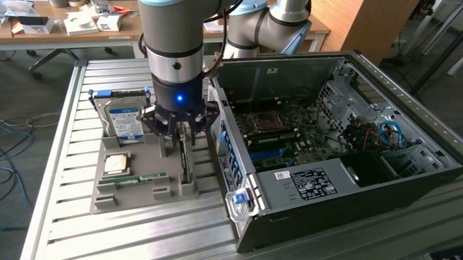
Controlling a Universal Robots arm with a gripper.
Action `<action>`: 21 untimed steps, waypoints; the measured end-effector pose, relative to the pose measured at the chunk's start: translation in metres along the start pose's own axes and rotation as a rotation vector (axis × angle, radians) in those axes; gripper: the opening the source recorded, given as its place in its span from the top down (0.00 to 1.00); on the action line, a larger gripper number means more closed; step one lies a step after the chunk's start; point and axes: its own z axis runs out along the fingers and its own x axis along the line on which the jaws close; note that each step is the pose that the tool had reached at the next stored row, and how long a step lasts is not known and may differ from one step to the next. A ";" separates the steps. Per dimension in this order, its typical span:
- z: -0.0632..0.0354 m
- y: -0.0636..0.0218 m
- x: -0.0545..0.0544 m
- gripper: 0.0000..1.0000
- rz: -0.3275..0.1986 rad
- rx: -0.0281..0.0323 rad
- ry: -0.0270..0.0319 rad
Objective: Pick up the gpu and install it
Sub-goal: 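Pick up the gpu and move the gpu toward the slot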
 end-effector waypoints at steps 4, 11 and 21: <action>0.0002 0.0000 0.000 0.57 0.000 -0.0001 -0.0002; 0.0021 -0.0001 0.000 0.57 0.000 0.0000 0.0000; 0.0021 -0.0001 0.000 0.57 0.000 -0.0001 -0.0001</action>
